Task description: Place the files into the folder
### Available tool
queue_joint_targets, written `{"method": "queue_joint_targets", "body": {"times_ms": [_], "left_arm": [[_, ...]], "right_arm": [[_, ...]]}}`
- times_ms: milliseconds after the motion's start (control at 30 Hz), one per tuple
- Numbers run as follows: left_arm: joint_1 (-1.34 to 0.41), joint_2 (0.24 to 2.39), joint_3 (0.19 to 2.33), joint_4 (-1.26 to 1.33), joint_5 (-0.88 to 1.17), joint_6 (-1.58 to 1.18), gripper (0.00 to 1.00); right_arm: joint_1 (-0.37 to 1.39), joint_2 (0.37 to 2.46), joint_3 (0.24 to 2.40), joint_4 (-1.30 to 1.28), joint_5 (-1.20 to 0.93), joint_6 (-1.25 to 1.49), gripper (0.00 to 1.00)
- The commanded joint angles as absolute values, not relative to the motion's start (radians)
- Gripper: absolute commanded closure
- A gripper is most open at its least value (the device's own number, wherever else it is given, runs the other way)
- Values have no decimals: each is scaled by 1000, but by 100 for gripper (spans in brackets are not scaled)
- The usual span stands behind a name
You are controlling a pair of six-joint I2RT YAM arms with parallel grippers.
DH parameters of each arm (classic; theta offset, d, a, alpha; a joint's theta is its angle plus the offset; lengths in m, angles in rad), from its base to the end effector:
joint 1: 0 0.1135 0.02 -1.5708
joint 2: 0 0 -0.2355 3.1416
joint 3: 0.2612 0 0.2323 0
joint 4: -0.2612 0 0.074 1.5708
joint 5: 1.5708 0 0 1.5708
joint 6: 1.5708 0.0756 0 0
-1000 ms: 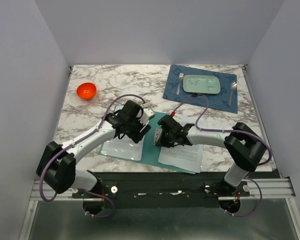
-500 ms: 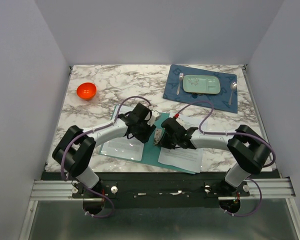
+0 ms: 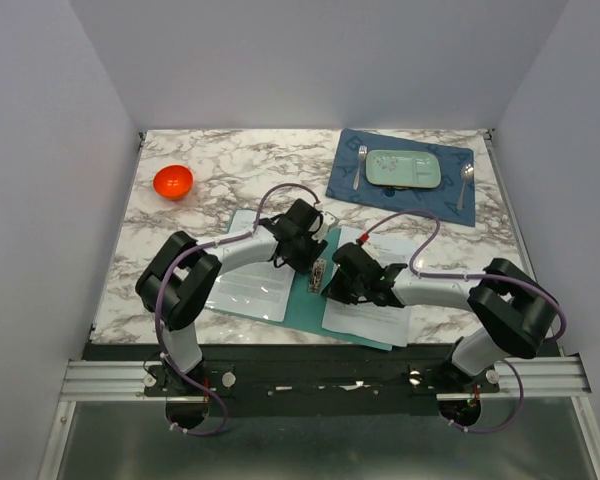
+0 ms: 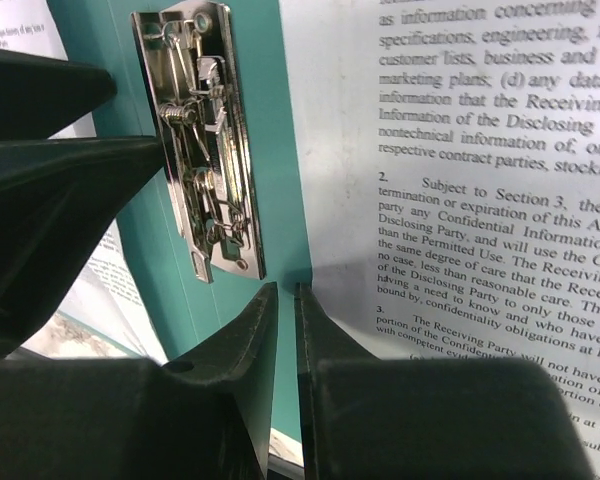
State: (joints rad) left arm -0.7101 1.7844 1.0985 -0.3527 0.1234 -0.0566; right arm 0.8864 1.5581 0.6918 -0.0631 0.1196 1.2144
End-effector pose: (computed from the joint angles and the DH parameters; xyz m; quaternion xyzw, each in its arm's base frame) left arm 0.2648 -0.2399 0.1195 0.3244 0.9068 -0.1533 0.2212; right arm 0.1949 0.2246 0.0974 0.1733 0.9315 0.2448 0.2057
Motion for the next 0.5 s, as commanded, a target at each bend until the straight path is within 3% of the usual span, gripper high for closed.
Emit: {"method": "queue_joint_targets", "body": {"times_ms": [0,467], "left_arm": [[-775,1828,1097,-347,115,-69,49],[-833,1778,1074,-403,189,-75,49]], "right_arm": [[882,1565,629,-172,184,1213,79],[839,1476,522,-164,198,1233,80]]}}
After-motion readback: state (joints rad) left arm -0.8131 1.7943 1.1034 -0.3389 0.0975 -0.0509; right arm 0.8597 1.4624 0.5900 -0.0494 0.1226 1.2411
